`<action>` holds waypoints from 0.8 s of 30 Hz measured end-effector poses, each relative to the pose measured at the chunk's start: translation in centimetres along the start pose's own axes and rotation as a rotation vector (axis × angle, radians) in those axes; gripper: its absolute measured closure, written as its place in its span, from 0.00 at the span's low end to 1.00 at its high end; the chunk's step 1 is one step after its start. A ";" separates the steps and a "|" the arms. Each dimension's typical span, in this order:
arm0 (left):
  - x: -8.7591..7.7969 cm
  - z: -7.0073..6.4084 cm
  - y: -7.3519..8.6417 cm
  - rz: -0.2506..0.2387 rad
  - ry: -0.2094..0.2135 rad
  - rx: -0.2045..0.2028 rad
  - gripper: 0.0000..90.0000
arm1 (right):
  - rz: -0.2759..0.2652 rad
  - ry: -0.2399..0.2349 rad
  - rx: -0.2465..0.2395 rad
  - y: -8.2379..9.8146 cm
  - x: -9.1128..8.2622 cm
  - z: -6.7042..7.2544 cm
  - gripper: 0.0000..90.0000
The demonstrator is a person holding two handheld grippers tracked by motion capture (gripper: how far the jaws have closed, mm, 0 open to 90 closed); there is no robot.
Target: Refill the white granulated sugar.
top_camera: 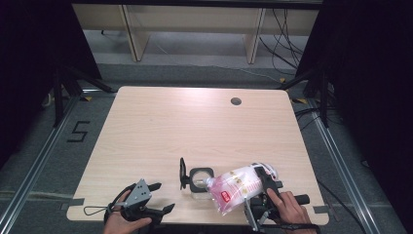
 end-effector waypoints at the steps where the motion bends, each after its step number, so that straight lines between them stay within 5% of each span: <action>1: 0.0 0.0 0.0 0.000 0.000 0.000 0.19 | 0.000 0.000 0.000 0.0 0.0 0.0 0.39; 7: -0.1 0.2 -0.1 0.005 -0.008 0.028 0.19 | 0.036 0.060 -0.116 -0.1 -0.3 -1.1 0.40; 10: 0.0 0.0 0.0 0.003 0.005 -0.006 0.19 | 0.063 0.061 -0.091 0.0 -0.5 -0.9 0.40; 11: 0.1 0.0 0.0 0.002 0.004 -0.007 0.19 | 0.064 0.075 -0.135 -0.1 -0.5 -1.3 0.40; 13: 0.0 0.0 0.0 0.006 -0.002 -0.007 0.19 | 0.054 0.074 -0.127 -0.2 -0.5 -1.4 0.40; 18: 0.0 0.0 0.0 -0.003 -0.003 -0.002 0.19 | 0.051 0.087 -0.101 -0.4 -0.6 -1.3 0.40; 22: 0.0 0.1 0.0 0.005 0.000 0.029 0.19 | 0.041 0.108 -0.138 -0.6 -0.6 -1.6 0.40; 24: 0.1 0.0 0.0 0.001 0.004 -0.006 0.19 | 0.044 0.105 -0.130 -0.6 -0.6 -1.6 0.40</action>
Point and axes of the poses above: each handheld gripper's, and its own axes: x roughly forward along the jaws, y roughly out of its underside, z roughly to its left, the point moved 4 cm from there along x, roughly forward along the jaws, and after that the axes turned 12 degrees about z, right-handed, at the moved point
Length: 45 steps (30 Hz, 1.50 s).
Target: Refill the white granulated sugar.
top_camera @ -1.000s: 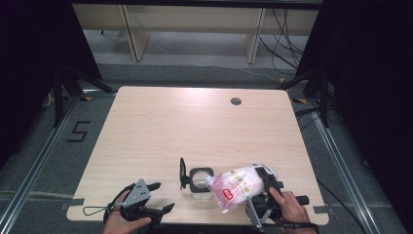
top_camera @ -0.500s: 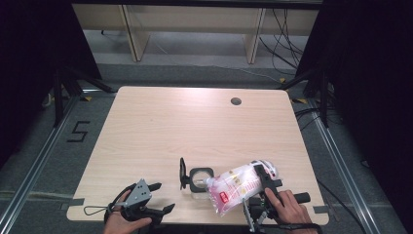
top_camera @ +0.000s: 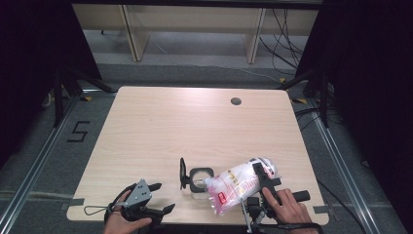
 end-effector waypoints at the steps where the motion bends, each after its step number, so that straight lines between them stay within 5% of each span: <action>1: 0.0 0.1 0.0 0.003 -0.004 0.011 0.19 | -0.002 0.017 -0.009 0.0 0.0 -0.2 0.40; 11: 0.0 0.2 0.0 0.004 -0.004 0.033 0.19 | 0.029 0.031 -0.023 0.4 -0.4 -0.7 0.40; 16: 0.0 0.2 0.0 0.009 -0.009 0.040 0.19 | 0.034 0.025 0.011 0.6 -0.5 -0.7 0.41; 18: 0.0 0.2 -0.1 0.006 -0.010 0.037 0.19 | 0.025 0.044 -0.028 0.5 -0.5 -1.1 0.41; 25: 0.0 0.3 -0.1 -0.004 -0.009 0.041 0.19 | 0.021 0.031 0.019 0.6 -0.5 -0.7 0.41; 30: 0.0 0.3 -0.1 0.000 -0.009 0.043 0.19 | 0.008 0.046 -0.027 0.5 -0.4 -0.9 0.41; 35: 0.0 0.3 -0.1 -0.005 -0.009 0.041 0.19 | 0.023 0.032 0.021 0.6 -0.4 -0.6 0.41; 45: 0.0 0.2 0.0 0.005 -0.007 0.033 0.19 | 0.018 0.044 0.041 1.0 -0.4 -0.9 0.41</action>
Point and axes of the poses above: each handheld gripper's, and its own axes: x roughly forward along the jaws, y roughly out of its underside, z roughly to its left, the point moved 4 cm from there along x, roughly forward along the jaws, and after that the axes turned 12 degrees about z, right-handed, at the moved point
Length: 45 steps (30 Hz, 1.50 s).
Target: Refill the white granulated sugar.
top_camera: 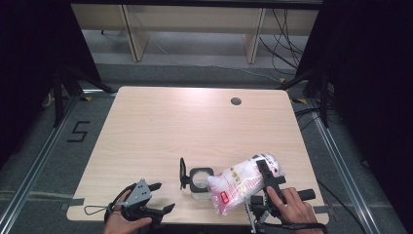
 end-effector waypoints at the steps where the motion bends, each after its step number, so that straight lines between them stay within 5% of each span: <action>1: 0.0 0.0 0.0 0.000 0.000 0.000 0.19 | 0.000 0.000 0.000 0.0 0.0 0.0 0.41; 2: 0.1 -0.1 0.0 -0.006 0.003 -0.009 0.19 | -0.009 0.020 -0.048 -0.1 0.0 -0.4 0.41; 4: 0.0 0.0 0.0 0.003 0.000 -0.002 0.19 | -0.015 0.017 -0.045 -0.1 0.1 -0.3 0.41; 5: 0.1 -0.1 0.0 -0.006 0.002 -0.011 0.19 | 0.008 0.006 -0.006 0.0 0.0 0.1 0.41; 10: 0.0 0.0 0.0 0.001 -0.002 -0.001 0.19 | -0.019 0.017 -0.044 -0.3 0.0 -0.1 0.41; 15: 0.0 0.0 0.0 0.000 -0.001 -0.001 0.19 | -0.009 0.000 0.004 -0.3 -0.1 0.2 0.41; 22: 0.0 0.0 0.0 0.001 0.001 0.001 0.19 | -0.011 0.012 -0.002 -0.2 0.0 0.1 0.41; 28: -0.1 0.1 0.1 0.014 -0.003 -0.018 0.19 | -0.015 0.009 -0.015 -0.2 0.0 0.0 0.41; 29: 0.1 -0.2 0.0 -0.011 0.009 -0.045 0.19 | -0.016 0.011 -0.015 -0.2 0.1 0.0 0.41; 33: -0.1 0.2 0.1 0.008 -0.001 0.005 0.20 | -0.003 0.001 0.001 0.0 0.1 0.2 0.41; 37: 0.0 -0.1 0.1 0.000 0.002 -0.029 0.20 | -0.010 0.005 -0.002 0.0 0.1 -0.1 0.41; 45: 0.0 0.1 0.1 0.004 -0.001 -0.002 0.20 | -0.017 0.003 0.035 -0.1 0.1 0.0 0.41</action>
Point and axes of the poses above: each handheld gripper's, and its own axes: x roughly forward along the jaws, y roughly out of its underside, z roughly to its left, the point moved 4 cm from there along x, roughly forward along the jaws, and after that the axes turned 12 degrees about z, right-handed, at the moved point
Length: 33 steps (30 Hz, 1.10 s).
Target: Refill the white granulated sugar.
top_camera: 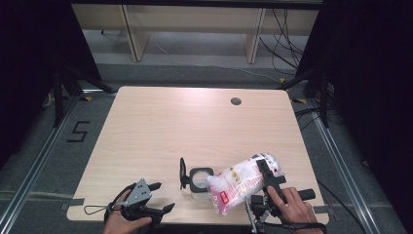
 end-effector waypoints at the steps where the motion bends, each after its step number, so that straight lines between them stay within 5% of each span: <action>1: 0.0 -0.1 0.0 -0.003 0.002 -0.007 0.20 | -0.002 0.002 -0.008 0.0 0.0 -0.1 0.41; 2: 0.1 -0.2 0.1 0.001 -0.001 -0.029 0.20 | -0.011 0.014 -0.041 -0.1 0.0 -0.3 0.41; 3: 0.1 -0.1 0.0 0.007 0.004 -0.002 0.20 | -0.001 0.002 -0.023 0.0 0.0 -0.2 0.41; 12: 0.1 -0.2 0.1 0.005 -0.001 -0.009 0.20 | -0.001 -0.010 0.008 0.1 0.0 -0.1 0.41; 16: 0.1 -0.2 0.0 0.006 0.001 -0.006 0.20 | 0.016 -0.018 -0.045 0.1 -0.1 -0.3 0.41; 18: 0.1 -0.2 0.0 0.006 -0.001 -0.010 0.20 | -0.015 0.007 -0.033 0.0 0.1 -0.3 0.41; 33: 0.1 -0.1 0.0 0.005 0.000 0.003 0.20 | -0.011 0.005 -0.034 -0.1 -0.1 -0.2 0.41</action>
Point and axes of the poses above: each handheld gripper's, and its own axes: x roughly forward along the jaws, y roughly out of its underside, z roughly to its left, the point moved 4 cm from there along x, roughly forward along the jaws, and after that the axes turned 12 degrees about z, right-handed, at the moved point
